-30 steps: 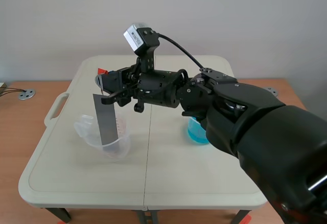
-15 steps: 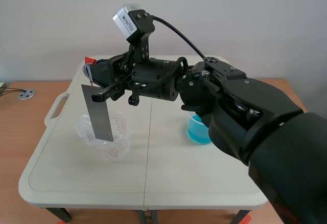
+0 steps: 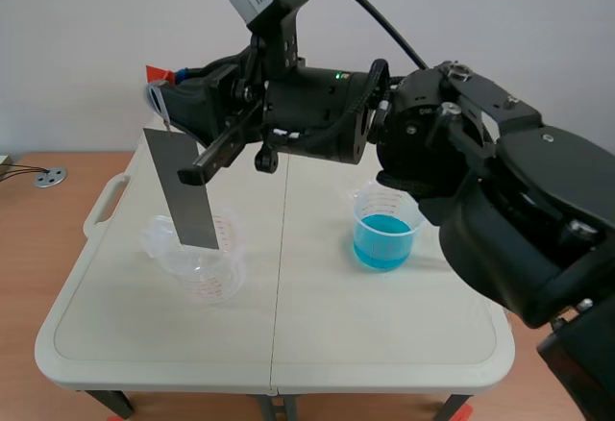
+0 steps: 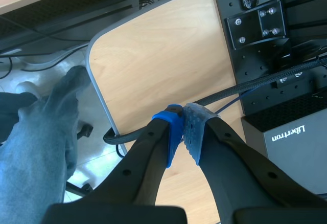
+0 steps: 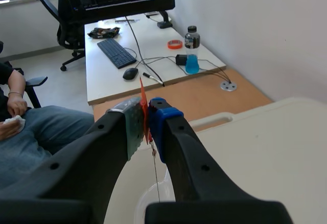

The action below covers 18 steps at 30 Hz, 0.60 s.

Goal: Hold the metal plate by the orange handle, dip it into the blue solution, take it out and point at it, then put the plate back in the beaker on the left.
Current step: 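Lift the metal plate out of the left beaker, then move the plate over the blue solution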

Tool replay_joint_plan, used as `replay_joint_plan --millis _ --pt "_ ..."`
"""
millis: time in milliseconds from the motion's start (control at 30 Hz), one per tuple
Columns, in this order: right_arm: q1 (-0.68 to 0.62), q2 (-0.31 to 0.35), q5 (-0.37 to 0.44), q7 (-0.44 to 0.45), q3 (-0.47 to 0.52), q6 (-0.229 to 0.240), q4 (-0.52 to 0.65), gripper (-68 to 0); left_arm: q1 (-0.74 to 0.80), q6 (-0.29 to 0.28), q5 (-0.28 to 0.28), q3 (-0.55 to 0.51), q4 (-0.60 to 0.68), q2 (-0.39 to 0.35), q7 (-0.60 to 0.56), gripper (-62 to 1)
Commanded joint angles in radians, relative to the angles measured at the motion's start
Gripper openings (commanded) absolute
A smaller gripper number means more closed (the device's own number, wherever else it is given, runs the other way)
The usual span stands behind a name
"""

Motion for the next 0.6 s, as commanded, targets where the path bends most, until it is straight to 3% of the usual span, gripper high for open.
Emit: replay_joint_plan --millis 0,267,567 --pt "0.005 0.005 0.019 0.006 0.034 0.011 0.041 -66.0 0.013 -0.003 -0.003 0.001 0.016 0.002 -0.006 -56.4" --pt "-0.012 0.043 0.098 -0.107 0.112 0.011 0.188 -66.0 0.013 -0.003 -0.003 0.001 0.016 0.002 -0.006 -56.4" --pt "-0.012 0.122 0.214 -0.200 0.230 0.011 0.265 -66.0 0.002 -0.002 -0.003 -0.001 0.043 -0.013 -0.007 -56.4"
